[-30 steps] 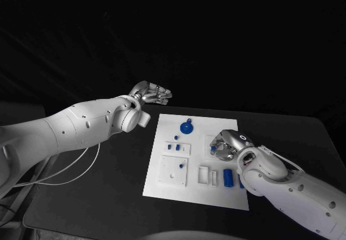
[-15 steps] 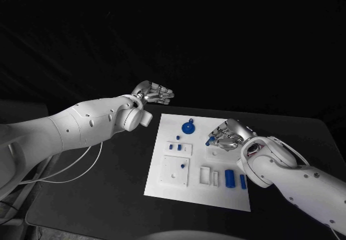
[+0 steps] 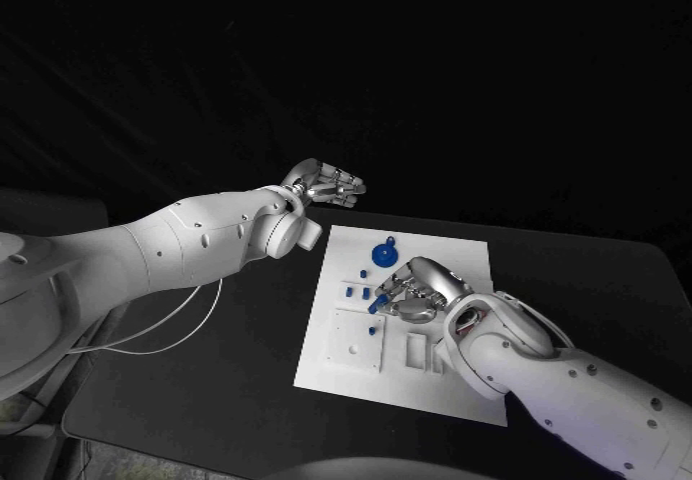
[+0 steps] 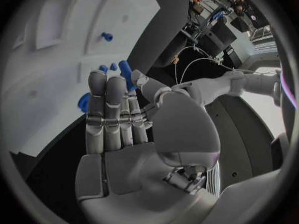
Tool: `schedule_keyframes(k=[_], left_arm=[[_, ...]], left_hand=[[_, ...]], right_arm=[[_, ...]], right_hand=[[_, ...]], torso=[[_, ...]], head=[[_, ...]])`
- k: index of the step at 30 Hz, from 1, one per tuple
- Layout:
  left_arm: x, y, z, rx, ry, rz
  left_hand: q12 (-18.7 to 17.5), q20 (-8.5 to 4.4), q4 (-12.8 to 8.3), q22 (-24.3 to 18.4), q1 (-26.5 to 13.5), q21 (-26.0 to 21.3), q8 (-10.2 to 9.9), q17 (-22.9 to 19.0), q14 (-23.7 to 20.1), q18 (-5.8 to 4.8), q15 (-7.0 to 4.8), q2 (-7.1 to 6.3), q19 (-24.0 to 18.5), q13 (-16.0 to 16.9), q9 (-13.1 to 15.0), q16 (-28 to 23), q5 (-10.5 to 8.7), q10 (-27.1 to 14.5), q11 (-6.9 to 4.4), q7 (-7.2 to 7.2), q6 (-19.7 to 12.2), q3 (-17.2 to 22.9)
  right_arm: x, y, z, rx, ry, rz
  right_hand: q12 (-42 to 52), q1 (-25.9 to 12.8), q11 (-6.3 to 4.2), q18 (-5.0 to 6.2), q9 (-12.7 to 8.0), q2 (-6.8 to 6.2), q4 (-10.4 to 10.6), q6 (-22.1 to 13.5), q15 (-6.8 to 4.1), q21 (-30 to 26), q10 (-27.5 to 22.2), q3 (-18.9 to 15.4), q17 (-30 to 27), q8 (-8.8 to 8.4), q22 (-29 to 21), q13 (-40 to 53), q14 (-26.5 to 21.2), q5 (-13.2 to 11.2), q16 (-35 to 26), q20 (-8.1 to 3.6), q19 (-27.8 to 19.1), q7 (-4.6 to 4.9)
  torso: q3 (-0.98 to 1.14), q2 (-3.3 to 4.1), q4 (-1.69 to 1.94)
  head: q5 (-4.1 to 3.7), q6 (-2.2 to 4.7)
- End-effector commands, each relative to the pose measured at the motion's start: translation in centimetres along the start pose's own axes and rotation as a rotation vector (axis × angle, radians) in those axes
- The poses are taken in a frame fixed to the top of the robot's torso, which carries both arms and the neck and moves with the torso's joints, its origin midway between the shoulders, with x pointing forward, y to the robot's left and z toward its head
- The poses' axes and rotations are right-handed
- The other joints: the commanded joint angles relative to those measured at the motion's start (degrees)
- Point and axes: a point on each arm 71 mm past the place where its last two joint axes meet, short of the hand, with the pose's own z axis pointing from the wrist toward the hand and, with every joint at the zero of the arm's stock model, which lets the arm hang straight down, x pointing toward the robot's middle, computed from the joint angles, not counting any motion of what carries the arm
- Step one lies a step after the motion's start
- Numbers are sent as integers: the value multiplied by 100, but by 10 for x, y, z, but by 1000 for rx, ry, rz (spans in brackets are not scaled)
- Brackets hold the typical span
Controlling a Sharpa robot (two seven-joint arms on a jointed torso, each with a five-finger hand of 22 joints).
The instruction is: Assemble the parts on the task board
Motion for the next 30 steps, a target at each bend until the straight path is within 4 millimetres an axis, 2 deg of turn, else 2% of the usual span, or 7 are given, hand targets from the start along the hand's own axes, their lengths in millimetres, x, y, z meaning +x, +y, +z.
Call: schedule_keyframes(k=[1,3,5,7,11,14,30], left_arm=[[3,-2,1,15,-2,5],[4,-3,2,15,1,4],[6,-3,2,17,6,0],[7,-4,2,18,9,-4],[9,-4,2,20,14,-8],[10,-5,2,21,17,-10],[14,-5,2,19,32,-17]], left_hand=[[1,2,1,-4,-21,11,-2,5,21,-68,4,25,-28,-3,-5,2,1,-11,-22,-11,19,-25],[1,2,1,-4,-21,11,-2,5,21,-68,4,25,-28,-3,-5,2,1,-11,-22,-11,19,-25],[1,2,1,-4,-21,11,-2,5,21,-68,4,25,-28,-3,-5,2,1,-11,-22,-11,19,-25],[0,-2,3,-5,-24,9,-2,4,19,-72,4,29,-26,-3,-5,1,4,-14,-21,-12,10,-11],[0,-1,2,-5,-26,9,-6,4,17,-71,4,23,-25,-3,-7,1,2,-19,-18,0,-10,-13],[0,-1,2,-5,-26,9,-6,4,17,-71,4,23,-25,-3,-7,1,2,-19,-18,0,-10,-13],[-1,2,8,-6,-35,7,-1,4,14,-71,6,24,-26,-3,-5,2,2,-23,-16,3,-21,-12]], right_arm=[[12,14,1,-96,0,-97],[23,18,0,-114,20,-133],[33,21,0,-131,41,-168],[41,23,-1,-143,55,-191],[55,26,-3,-164,75,-229],[60,27,-3,-174,80,-249],[76,25,-4,-178,99,-317]], right_hand=[[23,17,1,84,77,69,-42,42,-17,52,7,-11,10,23,138,0,15,24,-40,-23,204,-24],[23,17,1,84,77,69,-42,42,-17,52,7,-11,10,23,138,0,15,24,-40,-23,204,-24],[20,17,-1,63,71,80,-58,41,-20,564,4,-35,17,22,262,-3,13,20,-43,-34,240,-25],[21,22,0,64,66,85,-73,45,-19,647,9,-41,24,23,264,-2,20,18,-42,-29,227,-23],[21,15,0,64,61,89,-94,51,-15,752,8,-33,34,23,263,-2,20,18,-48,-20,193,-26],[21,14,1,59,61,87,-97,52,-14,765,8,-30,34,22,263,-2,20,19,-49,-20,189,-24],[21,15,-2,58,58,77,-111,61,-19,824,18,-18,42,21,263,-2,27,19,-47,-28,178,-27]], torso=[[3,-3,2],[2,0,-2],[-2,0,0],[-7,2,7],[-7,0,-4],[-12,0,-7],[3,-1,-7]], head=[[76,-29],[101,-36],[104,-43],[115,-59],[165,-81],[167,-86],[189,-164]])
